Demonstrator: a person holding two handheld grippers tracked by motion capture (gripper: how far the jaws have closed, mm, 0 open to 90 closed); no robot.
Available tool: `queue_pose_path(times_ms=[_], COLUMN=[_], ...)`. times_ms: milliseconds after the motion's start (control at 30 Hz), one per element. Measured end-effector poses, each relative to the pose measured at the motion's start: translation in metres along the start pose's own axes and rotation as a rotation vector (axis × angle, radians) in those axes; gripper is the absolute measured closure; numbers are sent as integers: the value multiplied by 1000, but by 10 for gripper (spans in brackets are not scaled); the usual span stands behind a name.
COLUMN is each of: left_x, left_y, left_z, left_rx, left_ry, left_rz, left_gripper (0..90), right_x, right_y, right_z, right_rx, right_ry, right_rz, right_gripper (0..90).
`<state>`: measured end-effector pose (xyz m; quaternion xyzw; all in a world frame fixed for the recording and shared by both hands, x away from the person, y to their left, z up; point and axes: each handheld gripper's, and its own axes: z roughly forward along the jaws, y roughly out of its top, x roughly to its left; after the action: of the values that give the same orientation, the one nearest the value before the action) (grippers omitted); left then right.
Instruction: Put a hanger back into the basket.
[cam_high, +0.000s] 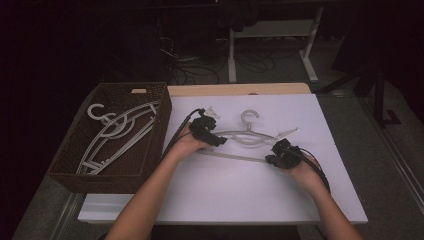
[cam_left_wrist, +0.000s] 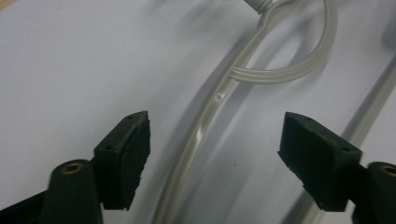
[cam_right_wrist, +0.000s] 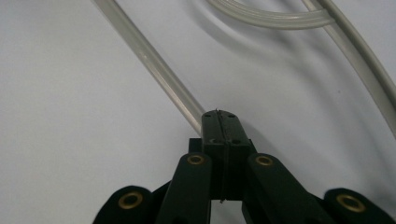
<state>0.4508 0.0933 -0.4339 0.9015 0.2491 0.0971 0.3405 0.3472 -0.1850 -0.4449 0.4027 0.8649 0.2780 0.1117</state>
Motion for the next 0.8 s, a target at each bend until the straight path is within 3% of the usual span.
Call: queue_pose_path(times_ms=[500,600,800], left_x=[-1,-5,-4], left_y=[17,19,18], left_z=[24,27,28], left_rx=[64,75,81], left_ry=[-10,6,23], left_rz=[112,141,160], left_gripper=[613,633,702], right_x=[-1,-1,-1], right_y=[0,0,0], right_z=[0,0,0], right_rx=[-3,-3,-4], right_ry=[5,6,7], right_rz=[0,-1,-3], right_gripper=[892,892,892])
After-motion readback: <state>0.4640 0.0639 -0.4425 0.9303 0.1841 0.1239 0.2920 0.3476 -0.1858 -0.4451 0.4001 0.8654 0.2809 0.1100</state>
